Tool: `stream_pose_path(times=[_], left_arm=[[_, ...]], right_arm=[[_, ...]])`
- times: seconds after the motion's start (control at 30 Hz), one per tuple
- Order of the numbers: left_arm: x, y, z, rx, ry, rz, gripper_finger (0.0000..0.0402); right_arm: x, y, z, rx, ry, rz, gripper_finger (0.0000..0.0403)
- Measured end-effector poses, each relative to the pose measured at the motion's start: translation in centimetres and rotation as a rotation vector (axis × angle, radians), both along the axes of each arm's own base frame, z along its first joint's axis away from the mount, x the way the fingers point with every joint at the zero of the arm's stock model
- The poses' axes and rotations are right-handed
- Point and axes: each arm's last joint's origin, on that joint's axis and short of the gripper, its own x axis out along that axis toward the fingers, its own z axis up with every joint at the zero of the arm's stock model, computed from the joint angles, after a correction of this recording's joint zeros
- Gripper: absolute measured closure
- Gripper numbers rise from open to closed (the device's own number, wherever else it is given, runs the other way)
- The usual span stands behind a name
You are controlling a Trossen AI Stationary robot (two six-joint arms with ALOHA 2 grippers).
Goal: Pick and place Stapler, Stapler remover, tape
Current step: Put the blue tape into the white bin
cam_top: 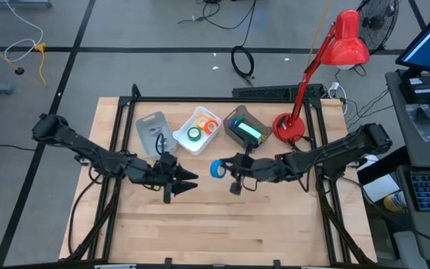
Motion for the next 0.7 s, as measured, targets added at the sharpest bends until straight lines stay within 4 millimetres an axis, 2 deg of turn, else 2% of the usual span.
stream_pose_path(times=[0.23,0.43,0.7], left_arm=[[1.5,-0.1,-0.4,-0.011,-0.086,0.100,0.0190],[2.4,0.6,-1.1,-0.052,-0.078,0.135,0.0190],[2.8,1.2,-1.2,-0.099,-0.085,0.154,0.0190]], right_arm=[[0.6,-1.6,0.3,-0.060,0.007,0.088,0.0371],[1.1,-2.9,0.5,0.039,-0.020,0.208,0.0371],[1.4,-5.2,0.7,0.196,-0.052,0.277,0.0371]])
